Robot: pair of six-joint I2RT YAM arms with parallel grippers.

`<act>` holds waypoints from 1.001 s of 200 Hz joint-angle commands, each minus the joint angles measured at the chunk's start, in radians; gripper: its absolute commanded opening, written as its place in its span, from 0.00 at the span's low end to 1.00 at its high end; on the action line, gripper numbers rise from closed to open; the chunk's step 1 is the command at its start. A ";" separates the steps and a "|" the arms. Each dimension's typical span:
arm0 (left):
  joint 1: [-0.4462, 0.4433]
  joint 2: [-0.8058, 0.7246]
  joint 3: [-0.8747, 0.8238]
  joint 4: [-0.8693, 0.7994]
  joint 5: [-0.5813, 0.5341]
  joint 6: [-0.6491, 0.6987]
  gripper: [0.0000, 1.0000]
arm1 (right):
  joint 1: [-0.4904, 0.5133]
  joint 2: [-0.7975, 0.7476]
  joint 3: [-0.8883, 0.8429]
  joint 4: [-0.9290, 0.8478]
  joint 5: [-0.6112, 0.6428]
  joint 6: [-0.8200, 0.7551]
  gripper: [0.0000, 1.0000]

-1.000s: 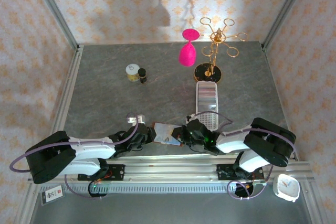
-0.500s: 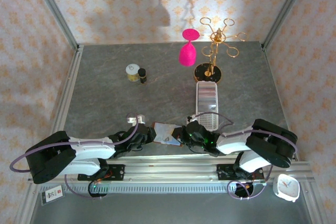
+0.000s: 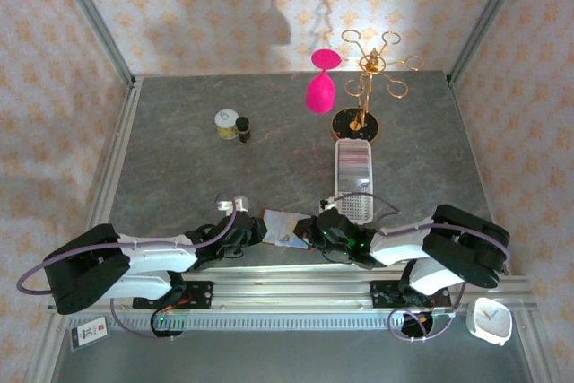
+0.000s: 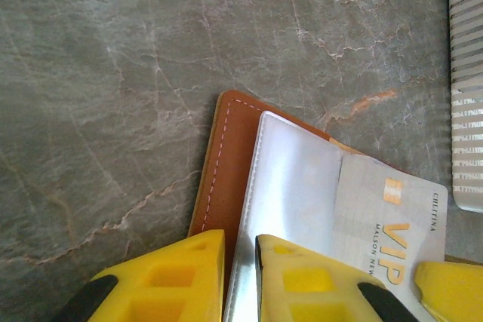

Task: Put the credit cards into the card holder
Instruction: Insert the credit card into the card slot.

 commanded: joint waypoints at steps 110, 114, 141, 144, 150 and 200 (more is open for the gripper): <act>-0.002 0.018 -0.011 0.020 0.009 -0.003 0.18 | 0.033 0.030 -0.039 0.171 0.034 0.022 0.00; -0.002 0.017 -0.011 0.020 0.009 -0.002 0.18 | 0.033 0.031 -0.046 0.191 0.032 0.025 0.00; -0.002 0.016 -0.014 0.018 0.008 -0.003 0.18 | 0.033 0.040 -0.063 0.255 0.032 0.030 0.00; -0.001 0.016 -0.016 0.018 0.008 -0.003 0.18 | 0.033 0.039 -0.063 0.257 0.032 0.028 0.00; -0.002 0.015 -0.017 0.018 0.008 -0.004 0.18 | 0.033 0.040 -0.063 0.258 0.034 0.024 0.00; -0.003 0.005 -0.027 0.020 0.007 -0.009 0.18 | 0.032 0.072 -0.066 0.280 0.046 -0.018 0.00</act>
